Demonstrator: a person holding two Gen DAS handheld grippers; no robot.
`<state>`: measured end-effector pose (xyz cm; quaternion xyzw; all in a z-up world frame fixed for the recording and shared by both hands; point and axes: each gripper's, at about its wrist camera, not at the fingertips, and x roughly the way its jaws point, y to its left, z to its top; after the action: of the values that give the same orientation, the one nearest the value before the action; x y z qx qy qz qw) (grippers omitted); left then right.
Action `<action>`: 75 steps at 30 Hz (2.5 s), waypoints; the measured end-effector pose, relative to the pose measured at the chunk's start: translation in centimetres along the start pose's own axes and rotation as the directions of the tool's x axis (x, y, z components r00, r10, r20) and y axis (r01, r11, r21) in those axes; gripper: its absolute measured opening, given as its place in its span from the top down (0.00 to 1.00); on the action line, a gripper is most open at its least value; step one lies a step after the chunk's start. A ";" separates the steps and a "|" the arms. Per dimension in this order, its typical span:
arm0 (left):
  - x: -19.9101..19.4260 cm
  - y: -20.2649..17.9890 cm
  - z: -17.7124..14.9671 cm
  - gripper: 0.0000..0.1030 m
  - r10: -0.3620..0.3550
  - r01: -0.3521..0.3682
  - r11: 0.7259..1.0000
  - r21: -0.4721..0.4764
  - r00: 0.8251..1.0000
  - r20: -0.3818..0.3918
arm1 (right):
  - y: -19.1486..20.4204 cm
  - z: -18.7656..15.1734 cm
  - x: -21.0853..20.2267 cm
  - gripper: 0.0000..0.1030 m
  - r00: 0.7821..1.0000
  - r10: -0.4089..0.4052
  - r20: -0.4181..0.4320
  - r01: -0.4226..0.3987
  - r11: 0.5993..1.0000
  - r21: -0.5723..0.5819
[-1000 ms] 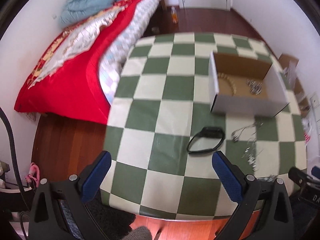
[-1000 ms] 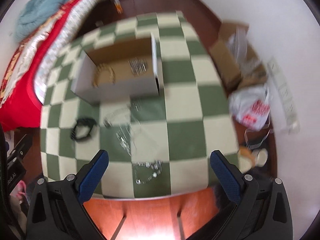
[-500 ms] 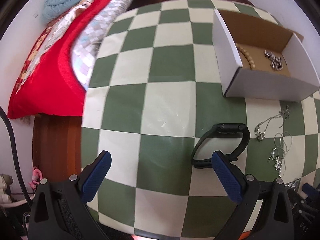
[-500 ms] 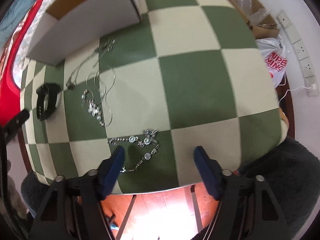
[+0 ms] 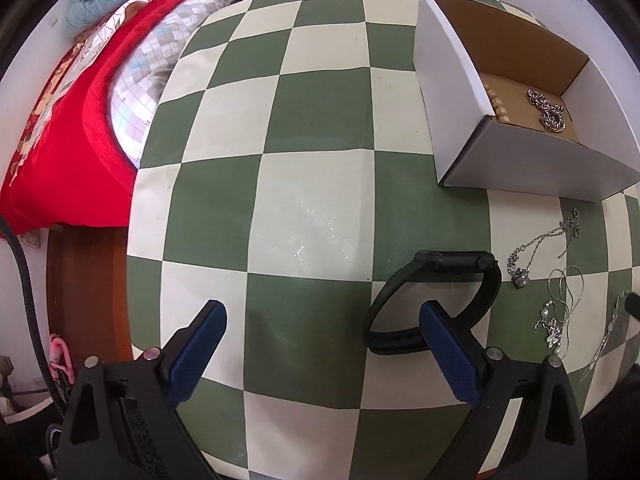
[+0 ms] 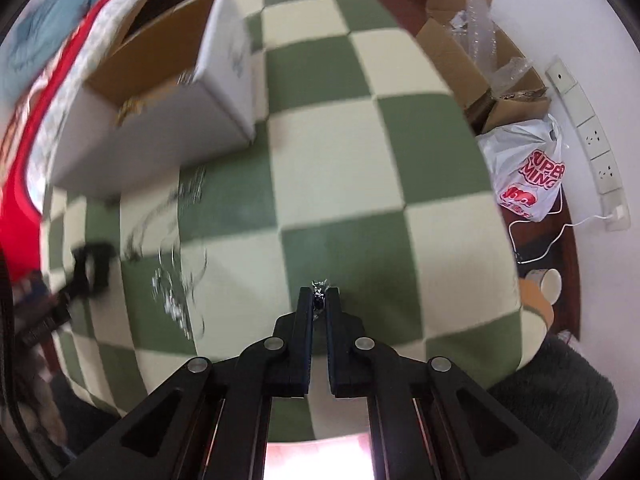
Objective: Organize jewelry
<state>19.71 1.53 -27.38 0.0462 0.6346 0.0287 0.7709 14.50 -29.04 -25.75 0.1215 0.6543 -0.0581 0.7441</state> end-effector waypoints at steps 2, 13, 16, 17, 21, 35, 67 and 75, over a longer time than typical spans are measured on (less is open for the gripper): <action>0.2 0.2 0.0 0.08 -0.016 0.016 1.000 -0.014 1.000 -0.004 | 0.2 0.9 0.0 0.94 1.000 -0.005 0.011 0.005 1.000 0.002; -6.3 -0.8 -1.7 0.22 -0.105 0.118 0.989 -0.094 0.987 0.125 | -1.1 1.3 1.3 0.50 0.998 0.020 -0.052 -0.018 0.999 0.048; -6.8 -3.6 -1.8 0.22 -0.156 0.162 0.985 -0.057 0.982 0.104 | -0.8 1.0 1.6 0.50 0.999 -0.012 -0.033 0.012 1.000 0.001; -6.6 -4.8 -1.8 0.22 -0.157 0.161 0.986 -0.038 0.983 0.092 | -0.4 0.9 1.5 0.52 0.999 -0.029 -0.027 0.029 0.999 -0.021; -5.3 -8.9 -2.1 0.22 -0.160 0.160 0.987 0.018 0.986 0.043 | 1.2 0.4 1.3 0.94 0.996 -0.091 0.009 0.091 0.989 -0.115; -1.9 -16.1 -1.8 0.22 -0.047 0.048 0.986 0.159 0.999 -0.009 | -4.7 1.3 0.7 0.94 0.999 -0.041 0.009 0.041 0.999 -0.006; -11.1 -8.4 0.7 1.00 -0.300 0.297 0.954 0.036 0.948 0.109 | -3.2 2.3 -5.3 1.00 0.977 0.185 0.104 -0.187 0.982 0.007; -4.0 -12.4 -1.8 0.50 -0.147 0.152 0.972 0.177 0.988 -0.042 | -5.6 3.4 -0.9 0.40 0.990 0.143 -0.012 -0.141 0.985 0.101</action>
<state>16.98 -11.11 -25.19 0.0674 0.6472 -0.0861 0.7545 16.23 -35.42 -25.07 0.2057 0.6475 -0.0364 0.7329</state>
